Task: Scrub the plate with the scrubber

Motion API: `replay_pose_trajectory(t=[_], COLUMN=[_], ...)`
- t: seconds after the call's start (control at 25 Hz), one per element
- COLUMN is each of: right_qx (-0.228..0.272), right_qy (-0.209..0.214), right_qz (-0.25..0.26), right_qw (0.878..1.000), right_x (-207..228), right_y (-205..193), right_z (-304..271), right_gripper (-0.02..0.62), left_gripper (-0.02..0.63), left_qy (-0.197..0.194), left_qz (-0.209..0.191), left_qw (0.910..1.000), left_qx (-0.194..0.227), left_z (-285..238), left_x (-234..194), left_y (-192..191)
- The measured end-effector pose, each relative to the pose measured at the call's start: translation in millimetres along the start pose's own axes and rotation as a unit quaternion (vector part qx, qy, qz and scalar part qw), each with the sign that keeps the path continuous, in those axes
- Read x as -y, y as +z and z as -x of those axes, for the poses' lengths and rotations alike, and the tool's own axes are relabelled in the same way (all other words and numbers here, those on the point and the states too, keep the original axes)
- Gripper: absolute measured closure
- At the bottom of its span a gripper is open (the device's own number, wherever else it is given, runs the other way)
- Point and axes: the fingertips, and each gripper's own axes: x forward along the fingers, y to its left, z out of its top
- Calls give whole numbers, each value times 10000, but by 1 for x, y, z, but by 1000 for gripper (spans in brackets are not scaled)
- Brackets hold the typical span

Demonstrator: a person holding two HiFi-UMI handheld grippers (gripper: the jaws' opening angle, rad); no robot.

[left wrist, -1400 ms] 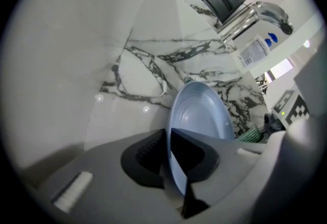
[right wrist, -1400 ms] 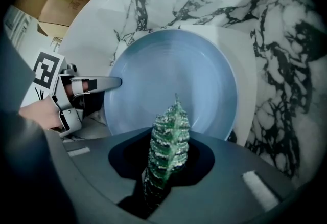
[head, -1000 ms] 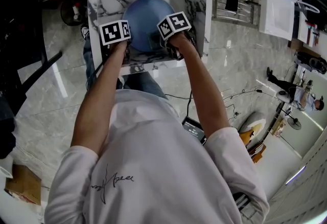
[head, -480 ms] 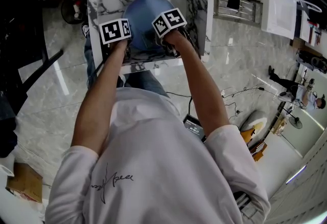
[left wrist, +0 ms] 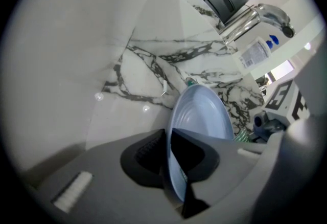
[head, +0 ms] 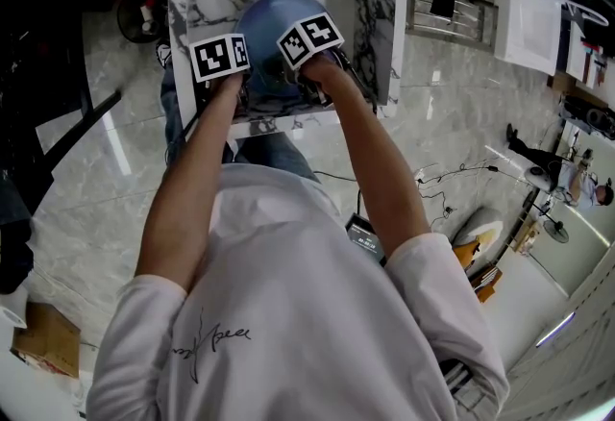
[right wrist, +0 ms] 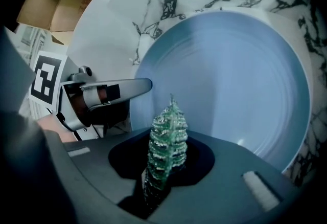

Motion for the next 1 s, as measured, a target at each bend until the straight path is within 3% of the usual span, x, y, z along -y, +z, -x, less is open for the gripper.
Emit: replay_pose_trajectory(t=[0.52,1.0], right_qx=[-114,257], right_qy=[75,536], right_qz=[81,-717], right_qw=[9999,9957], right_x=[-14,-17], right_y=[11,23], right_z=[-10,-7], right_gripper=[532,532], left_gripper=[514,512], left_qy=[9,9], left_qz=[40,44], left_qw=[10000,10000], left_qx=[12,0], left_z=[0,0], left_x=[-1,-1], left_y=[-1,-2])
